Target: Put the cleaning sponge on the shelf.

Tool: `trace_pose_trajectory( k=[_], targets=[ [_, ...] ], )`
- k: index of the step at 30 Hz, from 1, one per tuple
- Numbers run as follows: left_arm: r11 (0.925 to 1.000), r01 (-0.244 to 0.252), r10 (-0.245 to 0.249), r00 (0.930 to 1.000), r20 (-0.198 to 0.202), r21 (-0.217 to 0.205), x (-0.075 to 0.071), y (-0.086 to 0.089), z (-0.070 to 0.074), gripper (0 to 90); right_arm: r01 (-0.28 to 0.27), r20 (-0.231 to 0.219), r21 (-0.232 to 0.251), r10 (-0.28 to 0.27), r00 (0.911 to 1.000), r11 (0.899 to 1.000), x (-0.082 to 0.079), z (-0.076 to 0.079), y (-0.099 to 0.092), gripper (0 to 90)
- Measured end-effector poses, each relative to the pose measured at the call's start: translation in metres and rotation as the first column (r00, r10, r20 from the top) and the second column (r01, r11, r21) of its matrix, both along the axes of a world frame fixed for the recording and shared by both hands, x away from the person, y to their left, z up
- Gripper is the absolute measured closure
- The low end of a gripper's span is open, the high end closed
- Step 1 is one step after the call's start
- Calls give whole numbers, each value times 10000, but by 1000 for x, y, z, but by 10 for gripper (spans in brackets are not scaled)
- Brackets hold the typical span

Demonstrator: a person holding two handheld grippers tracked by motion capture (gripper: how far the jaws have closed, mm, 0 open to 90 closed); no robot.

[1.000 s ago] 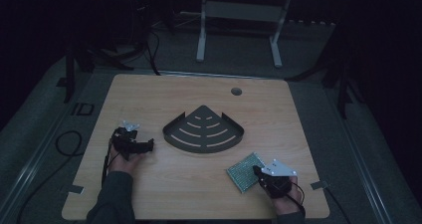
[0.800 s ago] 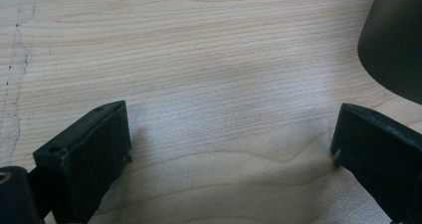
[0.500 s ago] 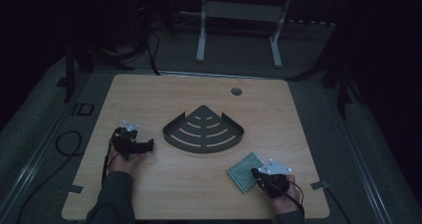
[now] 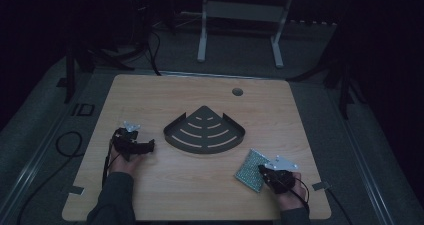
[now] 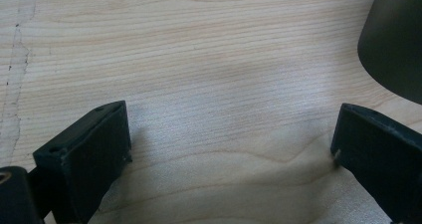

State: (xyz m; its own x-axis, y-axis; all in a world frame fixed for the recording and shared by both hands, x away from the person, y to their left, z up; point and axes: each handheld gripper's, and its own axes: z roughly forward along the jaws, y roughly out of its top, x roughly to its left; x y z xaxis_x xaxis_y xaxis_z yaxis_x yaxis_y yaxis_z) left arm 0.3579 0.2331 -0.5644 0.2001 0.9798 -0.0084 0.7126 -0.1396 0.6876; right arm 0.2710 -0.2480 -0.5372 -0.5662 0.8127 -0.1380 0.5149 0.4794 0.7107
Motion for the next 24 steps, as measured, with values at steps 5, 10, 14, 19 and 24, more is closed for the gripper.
trace_pose_trajectory(
  k=[5,10,14,19,24],
  targets=[
    [10000,0,0,10000,-2,1,0,0,0,25,284,11,-81,-284,9996,9996,3,1,-7,899],
    [10000,-1,1,10000,-1,-1,0,0,0,25,482,43,-240,-481,9988,9985,8,1,-12,899],
    [10000,-1,1,10000,0,0,0,0,0,25,527,-19,-213,-528,9986,9984,14,1,-15,899],
    [10000,-1,1,10000,-3,0,0,0,0,25,403,-29,-208,-403,9992,9990,22,1,-17,899],
    [10000,-3,3,10000,7,-3,0,0,0,25,8,32,-411,-7,10000,9992,27,0,-13,899]
  ],
)
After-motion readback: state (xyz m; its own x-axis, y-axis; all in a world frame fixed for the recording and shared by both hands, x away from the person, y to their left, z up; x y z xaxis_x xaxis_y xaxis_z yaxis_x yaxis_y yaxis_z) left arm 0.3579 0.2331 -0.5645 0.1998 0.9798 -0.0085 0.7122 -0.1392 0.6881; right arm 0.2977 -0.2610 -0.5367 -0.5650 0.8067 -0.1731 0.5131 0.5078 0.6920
